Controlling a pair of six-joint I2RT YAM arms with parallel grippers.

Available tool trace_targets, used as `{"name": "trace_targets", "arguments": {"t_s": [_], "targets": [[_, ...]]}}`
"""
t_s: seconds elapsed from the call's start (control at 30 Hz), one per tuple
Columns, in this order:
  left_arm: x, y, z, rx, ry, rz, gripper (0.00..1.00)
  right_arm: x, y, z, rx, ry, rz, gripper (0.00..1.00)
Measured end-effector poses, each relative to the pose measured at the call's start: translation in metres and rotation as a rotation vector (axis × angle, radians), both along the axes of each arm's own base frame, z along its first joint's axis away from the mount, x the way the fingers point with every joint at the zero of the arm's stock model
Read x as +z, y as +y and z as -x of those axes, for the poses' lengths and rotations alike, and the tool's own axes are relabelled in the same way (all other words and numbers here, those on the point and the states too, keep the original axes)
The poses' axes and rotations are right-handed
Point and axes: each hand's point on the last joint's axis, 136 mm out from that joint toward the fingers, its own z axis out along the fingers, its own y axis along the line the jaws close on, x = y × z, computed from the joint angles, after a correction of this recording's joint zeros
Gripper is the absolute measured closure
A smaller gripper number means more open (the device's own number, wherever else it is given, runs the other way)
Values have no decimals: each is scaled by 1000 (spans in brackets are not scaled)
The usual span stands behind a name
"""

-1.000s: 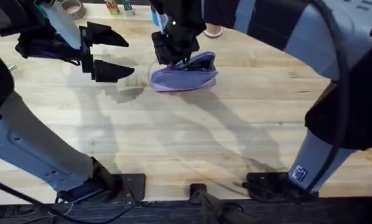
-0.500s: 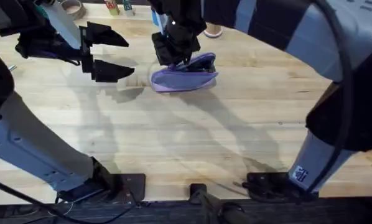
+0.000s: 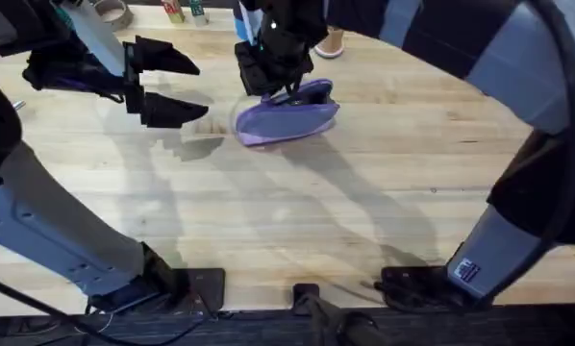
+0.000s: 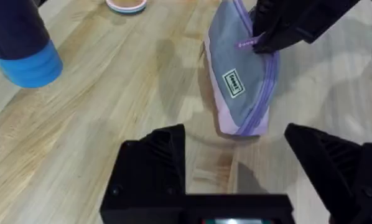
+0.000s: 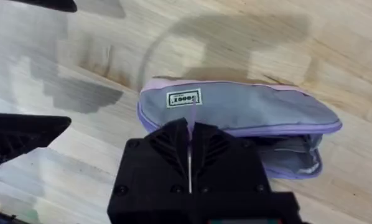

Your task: Unzip the bag, pick up the pens from the table one at a time and place them inside, then zip the bag closed.

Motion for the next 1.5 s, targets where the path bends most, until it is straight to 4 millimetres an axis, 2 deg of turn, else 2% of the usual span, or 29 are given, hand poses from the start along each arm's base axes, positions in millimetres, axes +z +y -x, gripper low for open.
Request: {"name": "trace_targets", "arguments": {"t_s": [0.17,0.27,0.57,0.77,0.87,1.07,1.17,1.23,1.5], "targets": [[0,-2,1,-6,4,2,8,0,0,0,8,-2,2,970],[-2,-10,3,-28,11,4,7,0,0,-1,10,-5,5,970],[-18,-52,15,-150,-4,0,7,1,0,-2,18,-12,10,970],[-21,-67,15,-193,-19,-16,6,1,0,-2,18,-12,10,970],[-32,-91,16,-248,24,-67,6,1,0,-2,18,-12,11,970],[-34,-108,19,-288,26,-81,26,1,-1,-2,17,-14,12,970],[-36,-108,19,-290,29,-89,105,1,-1,-2,17,-14,12,970],[-37,-107,19,-291,33,-97,223,1,-1,-2,17,-14,12,970],[-41,-105,18,-292,32,-121,923,1,0,-3,17,-20,8,970]]}}
